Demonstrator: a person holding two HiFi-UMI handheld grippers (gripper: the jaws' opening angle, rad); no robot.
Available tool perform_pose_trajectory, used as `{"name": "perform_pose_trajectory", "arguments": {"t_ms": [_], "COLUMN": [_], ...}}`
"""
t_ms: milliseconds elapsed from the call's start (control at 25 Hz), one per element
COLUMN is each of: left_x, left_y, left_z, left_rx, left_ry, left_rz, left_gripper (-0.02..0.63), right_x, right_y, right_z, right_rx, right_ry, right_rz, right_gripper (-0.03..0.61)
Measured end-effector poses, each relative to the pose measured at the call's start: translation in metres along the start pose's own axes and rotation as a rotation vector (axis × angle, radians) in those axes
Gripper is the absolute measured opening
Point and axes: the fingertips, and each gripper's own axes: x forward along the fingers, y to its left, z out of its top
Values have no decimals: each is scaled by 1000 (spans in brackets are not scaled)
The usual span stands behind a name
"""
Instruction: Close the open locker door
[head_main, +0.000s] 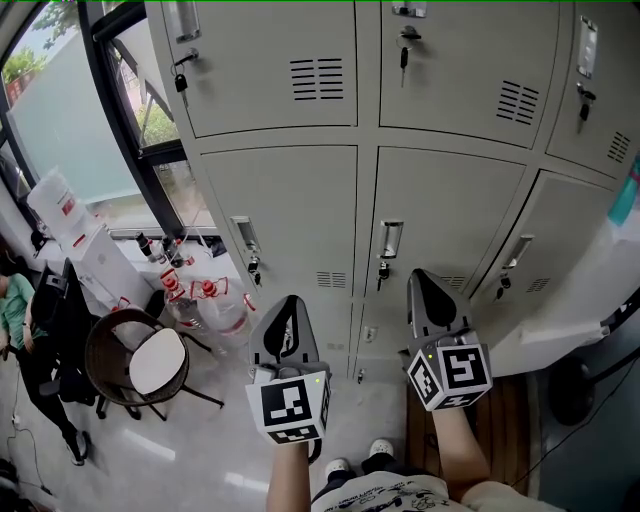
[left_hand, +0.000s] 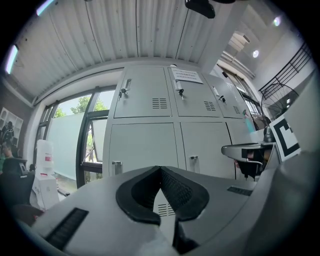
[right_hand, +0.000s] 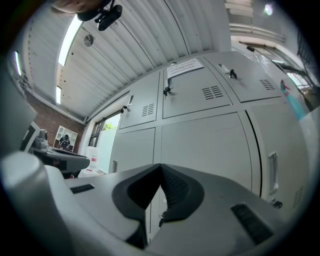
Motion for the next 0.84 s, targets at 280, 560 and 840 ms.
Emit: {"name": "perform_pose_trajectory", "arguments": {"t_ms": [280, 560, 840], "left_x": [-2, -4, -7], "left_y": [-3, -4, -6], "left_z": [-1, 2, -1], "left_rx": [-1, 2, -2], "left_ry": [4, 0, 5], "left_rz": [-11, -14, -16], "left_gripper": [5, 5, 5], "right_x": [-5, -11, -14], "right_y": [-1, -3, -2], "right_z": [-2, -6, -9], "right_rx": [4, 15, 17], "right_ry": [4, 13, 22], "right_rz": [-10, -26, -25], "right_gripper": [-3, -3, -3]}}
